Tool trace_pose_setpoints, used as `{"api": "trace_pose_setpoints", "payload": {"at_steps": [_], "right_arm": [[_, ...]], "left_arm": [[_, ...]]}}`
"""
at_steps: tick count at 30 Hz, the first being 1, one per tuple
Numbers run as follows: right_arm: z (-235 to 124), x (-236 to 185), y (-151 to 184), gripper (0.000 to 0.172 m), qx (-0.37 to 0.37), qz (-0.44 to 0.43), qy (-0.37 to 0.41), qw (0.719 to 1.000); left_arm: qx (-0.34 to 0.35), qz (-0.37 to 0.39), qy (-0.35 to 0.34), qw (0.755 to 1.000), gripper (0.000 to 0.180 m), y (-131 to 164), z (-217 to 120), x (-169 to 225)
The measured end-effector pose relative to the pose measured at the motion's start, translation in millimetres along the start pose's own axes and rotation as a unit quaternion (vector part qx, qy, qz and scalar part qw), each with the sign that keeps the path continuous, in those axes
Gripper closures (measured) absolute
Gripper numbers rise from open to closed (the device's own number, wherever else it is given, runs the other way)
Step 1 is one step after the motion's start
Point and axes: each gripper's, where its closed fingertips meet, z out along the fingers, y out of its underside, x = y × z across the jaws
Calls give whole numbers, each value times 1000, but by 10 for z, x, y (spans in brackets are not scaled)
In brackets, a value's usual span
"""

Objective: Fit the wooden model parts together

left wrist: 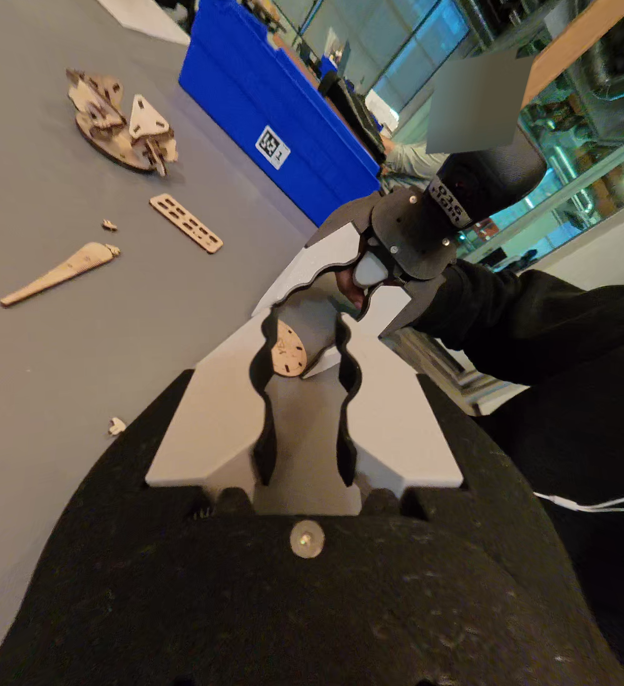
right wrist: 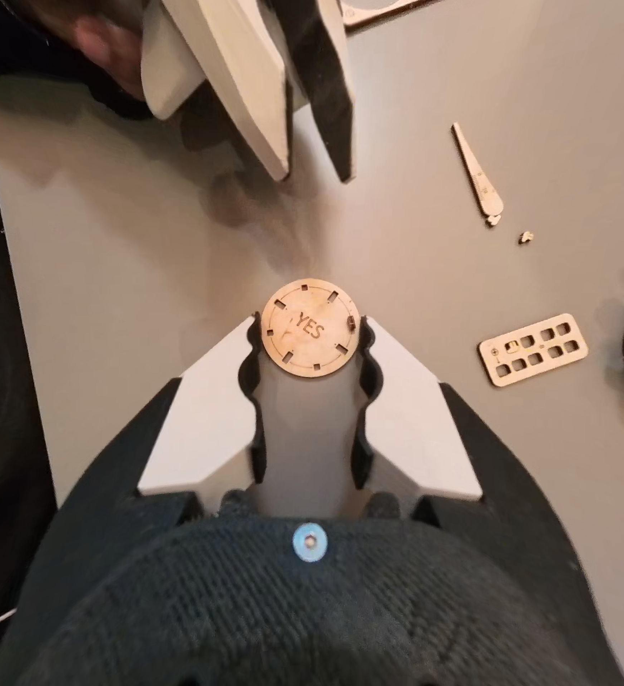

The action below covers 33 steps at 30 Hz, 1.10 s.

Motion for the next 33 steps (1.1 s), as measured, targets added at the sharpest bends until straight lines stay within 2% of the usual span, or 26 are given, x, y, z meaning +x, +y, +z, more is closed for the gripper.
{"api": "trace_pose_setpoints", "payload": {"at_steps": [3,5,7,8,9,10,11,12,13,15,17,19,22,25,31,33], "right_arm": [[13,68,-163,120,49,-56,36,997],[-41,126,-403,120,105,-126,85,983],[-112,121,-665,120,161,-192,121,960],[-133,107,-776,120,183,-217,130,950],[-140,87,-869,120,201,-236,132,942],[-143,72,-952,120,219,-249,132,934],[-150,74,-1025,120,238,-255,132,928],[-171,92,-1096,126,261,-255,134,921],[-198,87,-1145,124,286,-250,121,917],[-277,108,-1187,112,328,-201,80,919],[-382,108,-1170,112,359,-136,16,923],[-491,84,-1136,122,386,-84,-48,918],[-644,9,-1143,136,416,-50,-114,901],[-699,-75,-1166,146,423,-55,-136,894],[-614,-165,-1132,162,402,-74,-137,902],[-634,-181,-1127,162,404,-74,-147,900]], "left_arm": [[31,23,-34,999,129,-102,-50,-66],[50,21,-49,997,124,-159,-105,-119],[58,11,-48,997,126,-183,-143,-146],[60,7,-38,997,134,-191,-155,-122],[66,7,-27,997,150,-213,-168,-86],[73,13,-22,997,179,-237,-192,-60],[84,23,-35,996,180,-281,-232,-79],[96,37,-56,993,180,-324,-284,-119],[107,53,-64,991,180,-366,-329,-117],[126,75,-58,988,180,-424,-375,-61],[126,100,-41,986,180,-426,-358,39],[114,144,-36,982,180,-389,-315,133],[97,197,-17,976,180,-317,-247,286],[80,208,-1,975,180,-252,-196,351],[65,207,23,976,180,-194,-162,415],[65,207,27,976,180,-192,-164,430]]}}
